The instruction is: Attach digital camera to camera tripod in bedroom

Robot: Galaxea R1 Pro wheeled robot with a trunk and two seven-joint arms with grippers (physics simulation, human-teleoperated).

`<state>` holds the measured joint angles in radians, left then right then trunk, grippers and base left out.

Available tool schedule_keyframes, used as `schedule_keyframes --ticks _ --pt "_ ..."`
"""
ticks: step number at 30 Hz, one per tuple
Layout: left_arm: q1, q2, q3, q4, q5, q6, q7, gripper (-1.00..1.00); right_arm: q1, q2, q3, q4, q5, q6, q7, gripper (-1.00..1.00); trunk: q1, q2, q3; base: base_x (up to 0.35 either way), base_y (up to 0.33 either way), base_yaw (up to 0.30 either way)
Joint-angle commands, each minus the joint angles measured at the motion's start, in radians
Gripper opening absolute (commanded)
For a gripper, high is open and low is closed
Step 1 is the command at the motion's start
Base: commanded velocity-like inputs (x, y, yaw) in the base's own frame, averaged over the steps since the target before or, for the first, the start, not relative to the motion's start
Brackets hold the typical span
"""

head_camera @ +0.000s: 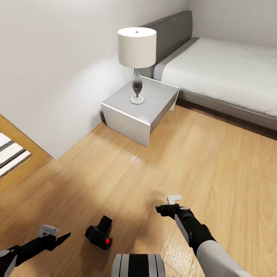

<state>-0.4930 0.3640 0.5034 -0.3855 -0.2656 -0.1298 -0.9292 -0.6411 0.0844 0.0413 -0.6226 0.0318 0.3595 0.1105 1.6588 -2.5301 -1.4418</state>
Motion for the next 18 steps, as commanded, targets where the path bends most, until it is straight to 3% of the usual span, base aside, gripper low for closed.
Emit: schedule_keyframes --ticks 1,12,18 --pt "-0.001 -0.001 0.007 0.000 -0.011 -0.009 -0.004 1.00 0.000 0.000 0.000 -0.002 0.003 0.006 0.003 1.00 0.000 -0.001 -0.005 0.000 0.000 0.000" --pt "-0.001 0.000 0.007 0.000 -0.011 -0.009 -0.003 1.00 0.000 0.000 0.000 -0.002 0.003 0.005 0.003 1.00 0.005 -0.003 -0.047 0.000 0.000 0.000" --pt "-0.001 0.000 0.007 0.001 -0.011 -0.008 -0.004 1.00 0.000 0.000 0.000 -0.002 0.004 0.005 0.003 1.00 0.005 -0.003 -0.047 0.000 0.000 0.000"
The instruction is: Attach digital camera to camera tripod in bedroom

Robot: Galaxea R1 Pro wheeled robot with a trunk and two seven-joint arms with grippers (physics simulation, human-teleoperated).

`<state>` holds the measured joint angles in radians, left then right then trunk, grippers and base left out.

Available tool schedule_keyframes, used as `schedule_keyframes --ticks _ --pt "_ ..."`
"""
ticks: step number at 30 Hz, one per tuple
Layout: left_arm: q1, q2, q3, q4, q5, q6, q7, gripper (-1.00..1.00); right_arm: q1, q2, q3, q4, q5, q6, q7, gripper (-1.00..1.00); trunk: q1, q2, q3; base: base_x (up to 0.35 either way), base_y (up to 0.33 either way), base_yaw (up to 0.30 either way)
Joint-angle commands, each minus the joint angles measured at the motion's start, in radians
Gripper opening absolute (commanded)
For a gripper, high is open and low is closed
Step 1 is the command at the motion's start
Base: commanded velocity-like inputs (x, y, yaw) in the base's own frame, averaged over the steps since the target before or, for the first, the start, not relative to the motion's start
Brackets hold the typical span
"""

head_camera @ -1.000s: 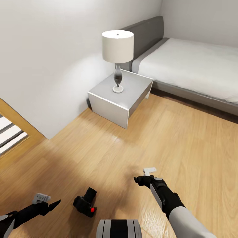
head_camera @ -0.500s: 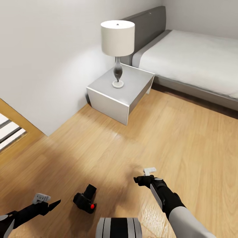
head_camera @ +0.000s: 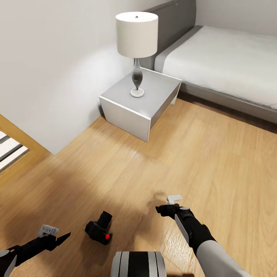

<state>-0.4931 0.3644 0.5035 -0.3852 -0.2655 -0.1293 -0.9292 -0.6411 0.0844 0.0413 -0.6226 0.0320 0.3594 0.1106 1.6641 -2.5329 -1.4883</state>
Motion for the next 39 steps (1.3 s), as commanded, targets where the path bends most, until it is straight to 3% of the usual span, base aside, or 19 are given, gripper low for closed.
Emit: schedule_keyframes --ticks 1,21,24,29,31,39 --pt "-0.001 0.000 0.007 0.001 -0.011 -0.009 -0.004 1.00 0.000 0.000 0.000 -0.002 0.004 0.006 0.003 1.00 0.000 0.000 -0.001 0.000 0.000 0.000" --pt "-0.001 0.001 0.007 0.002 -0.011 -0.009 -0.004 1.00 0.000 -0.001 0.000 -0.011 0.005 0.003 0.011 1.00 0.000 0.000 -0.001 0.000 0.000 0.000" --pt "-0.001 0.002 0.007 0.002 -0.011 -0.010 -0.004 1.00 0.000 -0.004 -0.005 -0.092 -0.005 0.005 0.018 1.00 0.000 0.000 -0.001 0.000 0.000 0.000" --pt "-0.001 0.001 0.006 0.002 -0.011 -0.010 -0.005 1.00 0.000 -0.015 -0.017 -0.261 -0.075 0.052 0.058 1.00 0.000 0.000 -0.001 0.000 0.000 0.000" --pt "-0.001 0.000 0.006 0.002 -0.011 -0.010 -0.005 1.00 -0.005 -0.018 -0.019 -0.319 -0.115 0.111 0.085 1.00 0.000 0.000 -0.001 0.000 0.000 0.000" --pt "-0.001 0.001 0.007 0.002 -0.011 -0.010 -0.005 1.00 -0.011 -0.032 -0.022 -0.400 -0.174 0.237 0.182 1.00 0.000 0.000 -0.001 0.000 0.000 0.000"
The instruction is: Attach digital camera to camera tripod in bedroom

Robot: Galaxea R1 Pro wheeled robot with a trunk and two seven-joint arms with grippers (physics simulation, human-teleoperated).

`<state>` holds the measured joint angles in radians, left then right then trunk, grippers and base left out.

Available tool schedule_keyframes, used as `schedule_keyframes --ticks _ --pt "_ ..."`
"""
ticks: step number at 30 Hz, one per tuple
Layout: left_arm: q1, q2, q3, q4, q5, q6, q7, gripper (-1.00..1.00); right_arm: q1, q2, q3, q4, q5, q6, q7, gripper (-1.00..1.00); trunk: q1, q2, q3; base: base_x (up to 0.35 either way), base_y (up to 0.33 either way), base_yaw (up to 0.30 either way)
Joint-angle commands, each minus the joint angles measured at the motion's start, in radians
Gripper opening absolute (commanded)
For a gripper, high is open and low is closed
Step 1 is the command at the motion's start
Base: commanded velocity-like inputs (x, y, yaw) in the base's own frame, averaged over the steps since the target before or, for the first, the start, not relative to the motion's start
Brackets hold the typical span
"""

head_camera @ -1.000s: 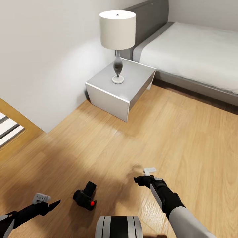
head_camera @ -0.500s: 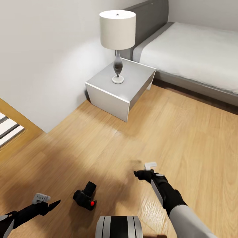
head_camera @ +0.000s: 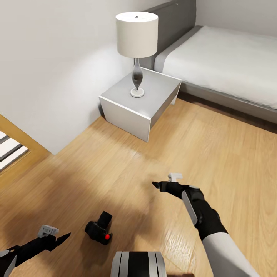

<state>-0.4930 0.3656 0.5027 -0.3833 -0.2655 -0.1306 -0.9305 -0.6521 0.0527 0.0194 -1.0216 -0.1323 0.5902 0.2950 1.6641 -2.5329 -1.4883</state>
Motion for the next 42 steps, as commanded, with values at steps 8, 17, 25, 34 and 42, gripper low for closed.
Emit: schedule_keyframes --ticks 8,17,25,34,42 --pt "-0.001 0.001 0.009 0.003 -0.010 -0.009 -0.004 1.00 -0.001 -0.017 0.001 -0.008 -0.015 0.033 0.035 1.00 0.000 0.000 -0.001 0.000 0.000 0.000" --pt "-0.001 0.001 0.010 0.004 -0.010 -0.009 -0.004 1.00 -0.001 -0.017 0.002 -0.005 -0.019 0.031 0.036 1.00 0.000 0.000 -0.001 0.000 0.000 0.000" --pt "-0.001 0.000 0.010 0.004 -0.010 -0.009 -0.004 1.00 -0.001 -0.017 0.002 -0.005 -0.023 0.026 0.036 1.00 0.000 0.000 -0.001 0.000 0.000 0.000" --pt "-0.001 -0.001 0.008 0.007 -0.011 -0.012 -0.004 1.00 -0.001 -0.017 0.002 -0.005 -0.025 0.025 0.037 1.00 0.000 0.000 -0.001 0.000 0.000 0.000" --pt "-0.001 -0.001 0.008 -0.002 -0.014 -0.018 -0.003 1.00 -0.001 -0.016 0.002 -0.005 -0.010 0.023 0.027 1.00 0.000 0.000 -0.001 0.000 0.000 0.000"
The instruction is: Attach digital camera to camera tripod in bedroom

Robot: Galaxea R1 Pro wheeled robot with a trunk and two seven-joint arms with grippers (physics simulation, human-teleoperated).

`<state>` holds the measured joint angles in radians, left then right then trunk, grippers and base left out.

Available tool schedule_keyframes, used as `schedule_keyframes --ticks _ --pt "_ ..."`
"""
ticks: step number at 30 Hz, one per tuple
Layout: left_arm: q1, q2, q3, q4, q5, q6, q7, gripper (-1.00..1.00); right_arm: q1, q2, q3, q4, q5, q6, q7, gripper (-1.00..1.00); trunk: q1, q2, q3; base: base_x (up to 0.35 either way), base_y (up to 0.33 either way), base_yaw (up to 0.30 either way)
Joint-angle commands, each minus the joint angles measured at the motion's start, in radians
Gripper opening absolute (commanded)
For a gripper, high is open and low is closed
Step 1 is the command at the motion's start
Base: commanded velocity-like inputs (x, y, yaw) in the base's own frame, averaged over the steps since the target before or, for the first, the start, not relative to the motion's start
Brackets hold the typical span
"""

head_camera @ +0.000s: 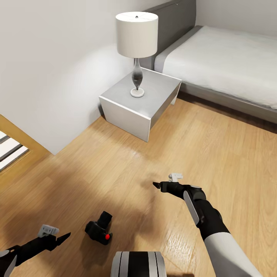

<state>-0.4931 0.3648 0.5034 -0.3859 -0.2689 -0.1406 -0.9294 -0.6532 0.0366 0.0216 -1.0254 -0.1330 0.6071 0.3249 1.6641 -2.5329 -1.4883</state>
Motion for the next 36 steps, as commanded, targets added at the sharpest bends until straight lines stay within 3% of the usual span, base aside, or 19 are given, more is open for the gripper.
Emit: schedule_keyframes --ticks 1,7,11,17,21,25,31,36 --pt "-0.001 0.000 0.008 -0.002 -0.010 -0.008 -0.004 1.00 0.000 0.000 0.000 -0.001 -0.008 0.006 -0.003 1.00 0.000 0.000 -0.001 0.000 0.000 0.000" --pt "-0.001 -0.006 0.008 -0.064 -0.009 -0.007 0.011 1.00 0.000 -0.001 0.000 -0.001 -0.007 0.006 -0.005 1.00 0.000 0.000 -0.001 0.000 0.000 0.000" --pt "-0.001 -0.014 0.005 -0.150 -0.009 -0.023 0.026 1.00 0.000 -0.001 0.000 -0.001 -0.010 0.006 -0.005 1.00 0.000 0.000 -0.001 0.000 0.000 0.000" --pt "-0.001 -0.055 0.008 -0.246 -0.008 -0.064 0.024 1.00 0.000 -0.001 0.001 0.000 -0.012 0.005 -0.005 1.00 0.000 0.000 -0.001 0.000 0.000 0.000" --pt "-0.001 -0.097 -0.006 -0.313 -0.019 -0.087 0.026 1.00 0.000 -0.001 0.002 0.001 -0.015 0.005 -0.005 1.00 0.000 0.000 -0.001 0.000 0.000 0.000" --pt "-0.001 -0.096 -0.025 -0.323 -0.024 -0.157 0.021 1.00 0.000 0.000 0.003 0.002 -0.015 0.005 -0.006 1.00 0.000 0.000 -0.001 0.000 0.000 0.000" --pt "-0.001 -0.085 -0.083 -0.324 -0.036 -0.400 0.017 1.00 0.000 0.000 0.004 0.018 -0.013 0.004 -0.007 1.00 0.000 0.000 -0.001 0.000 0.000 0.000" --pt "-0.001 -0.083 -0.107 -0.324 -0.059 -0.487 0.015 1.00 0.000 0.000 0.004 0.022 -0.013 0.002 -0.007 1.00 0.000 0.000 -0.001 0.000 0.000 0.000"
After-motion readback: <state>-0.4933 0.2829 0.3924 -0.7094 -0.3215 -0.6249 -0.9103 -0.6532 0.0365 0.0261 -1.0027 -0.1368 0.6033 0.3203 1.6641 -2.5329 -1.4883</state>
